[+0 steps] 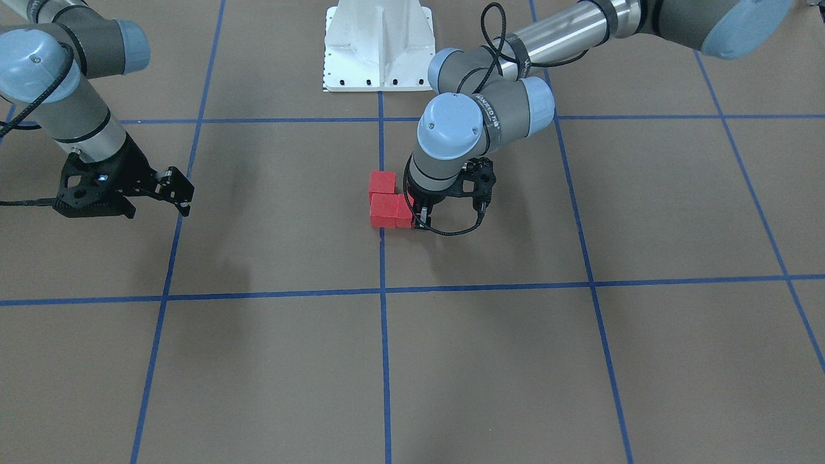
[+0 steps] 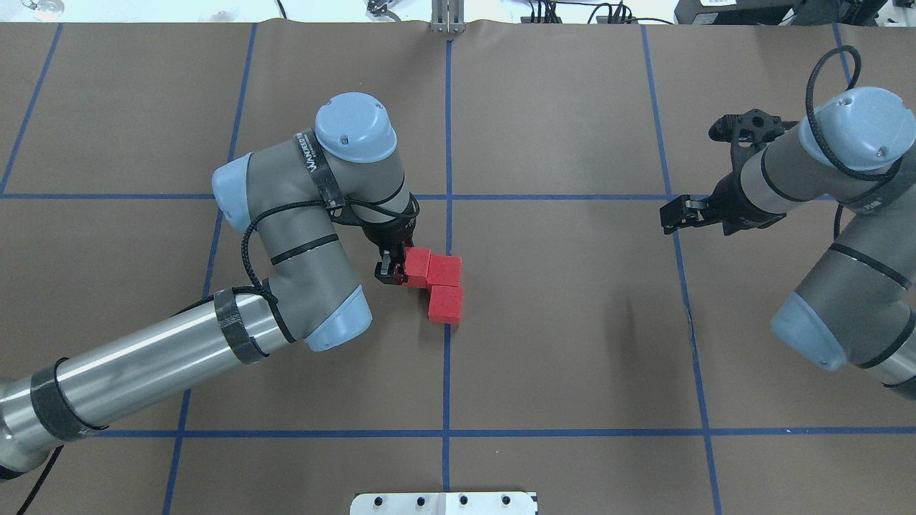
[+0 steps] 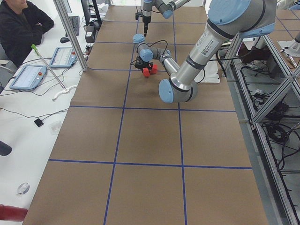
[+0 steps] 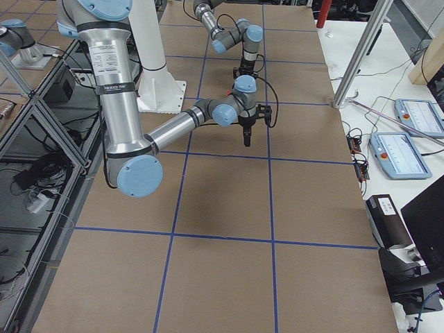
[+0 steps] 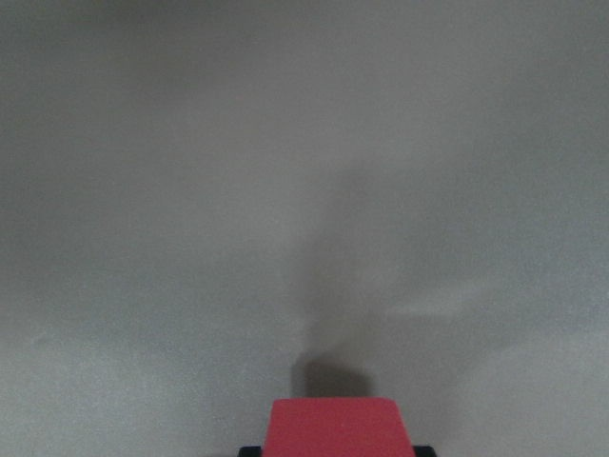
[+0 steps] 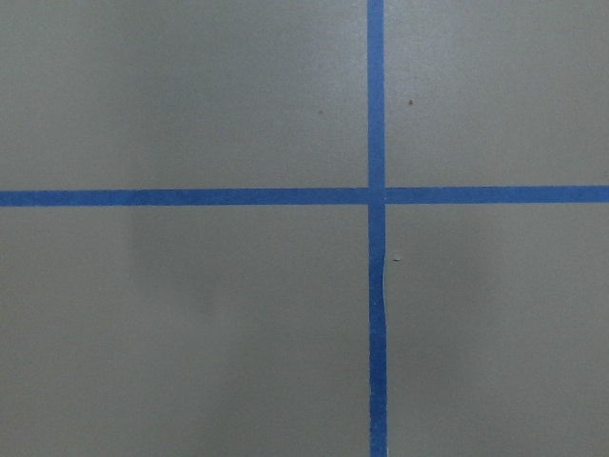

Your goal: Form red blocks into L shape at center

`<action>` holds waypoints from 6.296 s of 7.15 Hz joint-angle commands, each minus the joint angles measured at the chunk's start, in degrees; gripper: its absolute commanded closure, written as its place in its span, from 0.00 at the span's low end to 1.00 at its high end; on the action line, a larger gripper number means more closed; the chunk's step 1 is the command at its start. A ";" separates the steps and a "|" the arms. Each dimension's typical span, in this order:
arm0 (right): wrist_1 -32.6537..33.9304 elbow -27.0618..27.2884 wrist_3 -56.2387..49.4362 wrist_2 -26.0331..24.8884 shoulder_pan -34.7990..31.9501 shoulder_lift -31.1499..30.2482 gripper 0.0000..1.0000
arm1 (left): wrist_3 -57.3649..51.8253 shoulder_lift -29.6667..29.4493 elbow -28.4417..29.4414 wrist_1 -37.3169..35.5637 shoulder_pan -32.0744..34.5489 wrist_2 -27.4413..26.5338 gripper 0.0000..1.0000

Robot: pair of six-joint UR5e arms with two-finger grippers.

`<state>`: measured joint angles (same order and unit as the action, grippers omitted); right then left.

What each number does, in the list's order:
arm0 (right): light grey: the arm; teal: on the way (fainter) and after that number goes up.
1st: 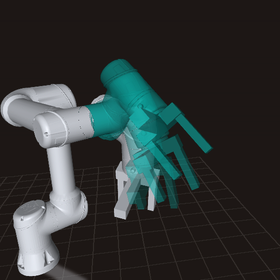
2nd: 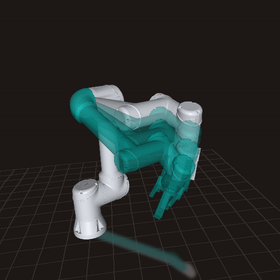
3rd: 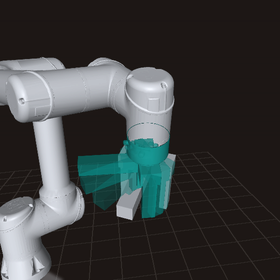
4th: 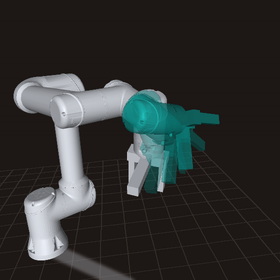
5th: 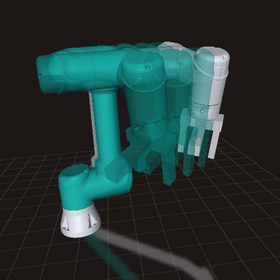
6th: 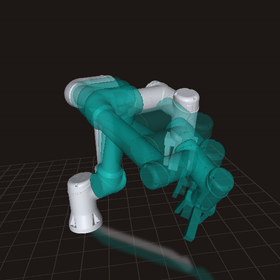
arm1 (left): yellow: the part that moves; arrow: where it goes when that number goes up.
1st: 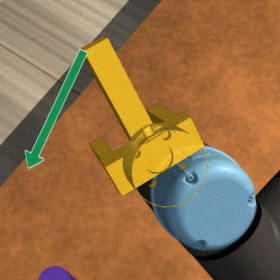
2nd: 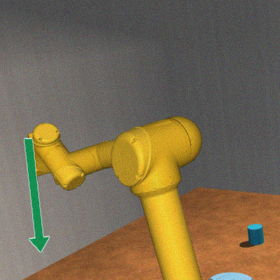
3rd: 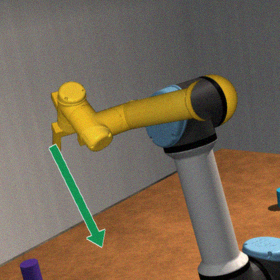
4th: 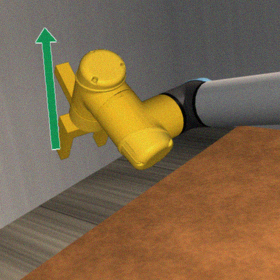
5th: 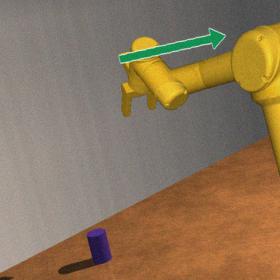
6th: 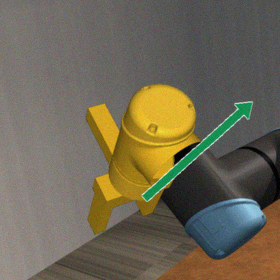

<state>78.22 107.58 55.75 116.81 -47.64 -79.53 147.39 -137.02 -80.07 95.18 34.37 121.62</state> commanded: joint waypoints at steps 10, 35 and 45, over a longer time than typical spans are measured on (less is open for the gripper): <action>0.00 0.26 0.06 0.00 0.00 0.07 0.01 | 0.18 -0.26 0.36 0.00 -0.53 -0.51 1.00; 1.14 -12.82 -42.73 21.18 -36.38 -11.00 0.01 | -125.61 51.42 -22.09 -0.08 50.15 14.61 0.00; 13.06 -12.83 -49.95 21.09 -38.49 -6.72 0.01 | -132.60 50.54 -16.77 -0.35 56.25 15.58 0.00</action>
<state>87.39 94.95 7.27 137.91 -84.92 -88.09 9.62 -86.36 -95.50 94.71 90.61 136.95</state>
